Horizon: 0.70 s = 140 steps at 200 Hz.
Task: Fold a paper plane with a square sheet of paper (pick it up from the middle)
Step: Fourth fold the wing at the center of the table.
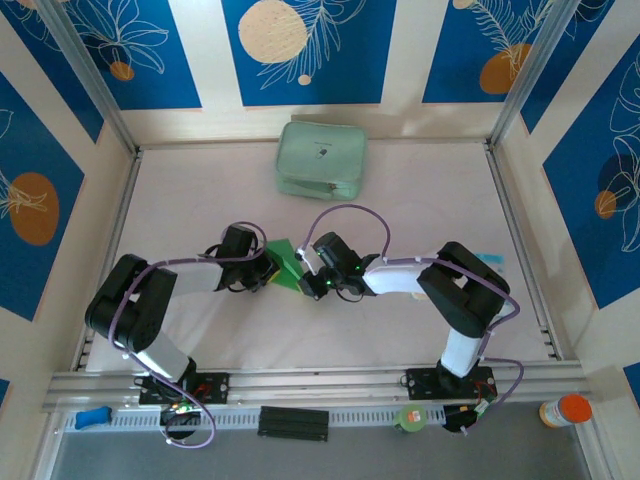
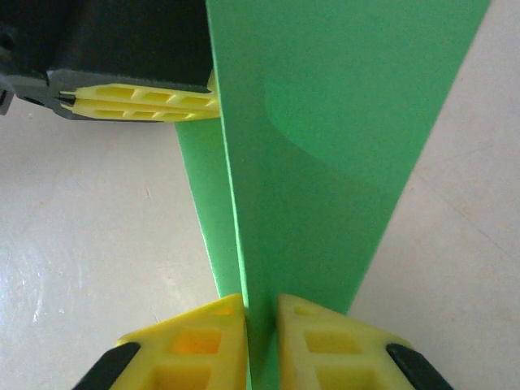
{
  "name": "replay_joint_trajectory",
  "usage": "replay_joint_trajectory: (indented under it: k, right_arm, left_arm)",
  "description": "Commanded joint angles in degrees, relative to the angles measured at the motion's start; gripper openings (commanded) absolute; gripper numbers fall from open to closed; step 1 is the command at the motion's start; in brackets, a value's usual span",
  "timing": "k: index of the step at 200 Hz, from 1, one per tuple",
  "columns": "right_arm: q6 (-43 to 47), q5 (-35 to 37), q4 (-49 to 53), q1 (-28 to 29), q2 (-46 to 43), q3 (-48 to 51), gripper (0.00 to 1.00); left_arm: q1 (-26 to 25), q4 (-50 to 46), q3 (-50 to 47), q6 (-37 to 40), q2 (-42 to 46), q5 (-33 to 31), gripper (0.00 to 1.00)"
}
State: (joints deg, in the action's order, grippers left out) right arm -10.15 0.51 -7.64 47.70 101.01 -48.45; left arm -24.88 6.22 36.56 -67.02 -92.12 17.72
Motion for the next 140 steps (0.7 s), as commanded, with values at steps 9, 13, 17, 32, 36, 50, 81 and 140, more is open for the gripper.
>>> replay_joint_trajectory:
  k: [9, 13, 17, 32, 36, 50, 81, 140]
  right_arm:
    - [-0.95, -2.55, 1.1, 0.2, 1.71, -1.6, 0.11]
    - [-1.07, -2.77, 1.01, 0.15, 1.83, -1.59, 0.11]
    - [-1.16, -3.05, 0.95, 0.11, 1.84, -1.73, 0.11]
    - [-1.51, -3.83, 0.96, 0.07, 2.18, -1.96, 0.09]
    - [-1.58, -4.08, 0.94, 0.02, 2.33, -2.13, 0.09]
    - [-1.88, -5.08, 0.98, -0.07, 2.76, -2.39, 0.08]
    - [-3.1, -5.69, 1.3, -0.59, 3.4, -2.67, 0.07]
    - [-7.13, -8.21, -1.08, -2.44, 3.58, -0.34, 0.07]
  left_arm:
    - [-0.47, -2.5, -0.45, 1.19, -0.7, -1.13, 0.12]
    - [-0.37, -2.59, -0.48, 1.25, -0.67, -1.11, 0.12]
    - [-0.34, -2.61, -0.47, 1.28, -0.6, -1.18, 0.12]
    - [-0.43, -2.75, -0.48, 1.32, -0.43, -1.11, 0.12]
    - [-0.43, -2.73, -0.45, 1.35, -0.34, -1.1, 0.12]
    - [-0.43, -2.79, -0.48, 1.35, -0.21, -1.1, 0.12]
    - [-0.43, -2.94, -0.6, 1.32, 0.26, -1.19, 0.12]
    - [-0.43, -3.67, -0.43, 2.15, 3.5, -0.94, 0.16]
